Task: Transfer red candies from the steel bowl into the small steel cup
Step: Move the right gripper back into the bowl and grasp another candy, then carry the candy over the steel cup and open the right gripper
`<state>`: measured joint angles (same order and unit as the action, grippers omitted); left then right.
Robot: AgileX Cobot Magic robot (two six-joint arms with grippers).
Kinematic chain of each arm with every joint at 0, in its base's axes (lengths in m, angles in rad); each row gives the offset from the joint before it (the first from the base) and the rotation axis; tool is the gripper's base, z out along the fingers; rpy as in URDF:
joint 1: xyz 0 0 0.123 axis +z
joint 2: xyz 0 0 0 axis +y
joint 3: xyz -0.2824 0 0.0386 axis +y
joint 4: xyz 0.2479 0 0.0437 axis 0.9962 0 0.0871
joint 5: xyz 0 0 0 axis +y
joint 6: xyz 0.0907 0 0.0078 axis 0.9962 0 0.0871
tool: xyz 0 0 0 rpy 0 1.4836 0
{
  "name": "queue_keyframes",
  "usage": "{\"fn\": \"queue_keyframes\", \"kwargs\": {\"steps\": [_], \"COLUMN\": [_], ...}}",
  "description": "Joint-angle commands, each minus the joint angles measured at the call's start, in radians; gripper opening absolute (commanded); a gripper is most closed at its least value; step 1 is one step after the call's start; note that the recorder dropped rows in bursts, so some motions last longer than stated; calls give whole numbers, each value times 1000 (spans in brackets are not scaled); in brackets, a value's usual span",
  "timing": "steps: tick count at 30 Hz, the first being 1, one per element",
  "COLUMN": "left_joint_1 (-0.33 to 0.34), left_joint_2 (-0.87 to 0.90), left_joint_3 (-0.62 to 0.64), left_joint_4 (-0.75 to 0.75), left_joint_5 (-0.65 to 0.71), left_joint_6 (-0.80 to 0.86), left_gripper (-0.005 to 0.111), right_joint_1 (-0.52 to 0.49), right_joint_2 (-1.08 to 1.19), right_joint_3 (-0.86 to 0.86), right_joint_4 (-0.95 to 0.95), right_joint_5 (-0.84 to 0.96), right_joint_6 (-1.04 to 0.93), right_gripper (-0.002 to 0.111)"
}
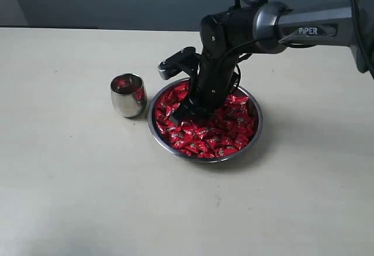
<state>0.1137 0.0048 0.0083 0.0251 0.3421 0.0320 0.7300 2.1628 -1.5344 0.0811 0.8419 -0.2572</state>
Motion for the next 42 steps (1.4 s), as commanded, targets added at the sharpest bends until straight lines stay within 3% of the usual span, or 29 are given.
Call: {"fn": "queue_keyframes", "kwargs": {"steps": [1,15,20,26,36,42], "left_joint_1": [-5,-5,-5,-5,-5,-5], "left_joint_2": [-5,-5,-5,-5,-5,-5], "left_joint_3": [-8,-8,-8,-8,-8,-8], "left_joint_4": [2,2,2,2,2,2], "left_joint_5": [-6,-6,-6,-5,-5,-5], "left_joint_6": [-3,-3,-3,-3,-3,-3], "left_gripper": [0,0,0,0,0,0], "right_joint_1": [-1,-1,-1,4,69,73], "right_joint_2": [0,-150,-191,-125,70,154], "right_joint_3": [4,4,-5,-141,-409,-476], "right_joint_4": [-8,-2,129,331,339,342], "right_joint_5": [-10,11,-126,-112,-38,-2], "right_joint_6": [-2,-2,-49,-179,-186,-186], "right_gripper": [-1,-1,-1,-1,-1,-1]}}
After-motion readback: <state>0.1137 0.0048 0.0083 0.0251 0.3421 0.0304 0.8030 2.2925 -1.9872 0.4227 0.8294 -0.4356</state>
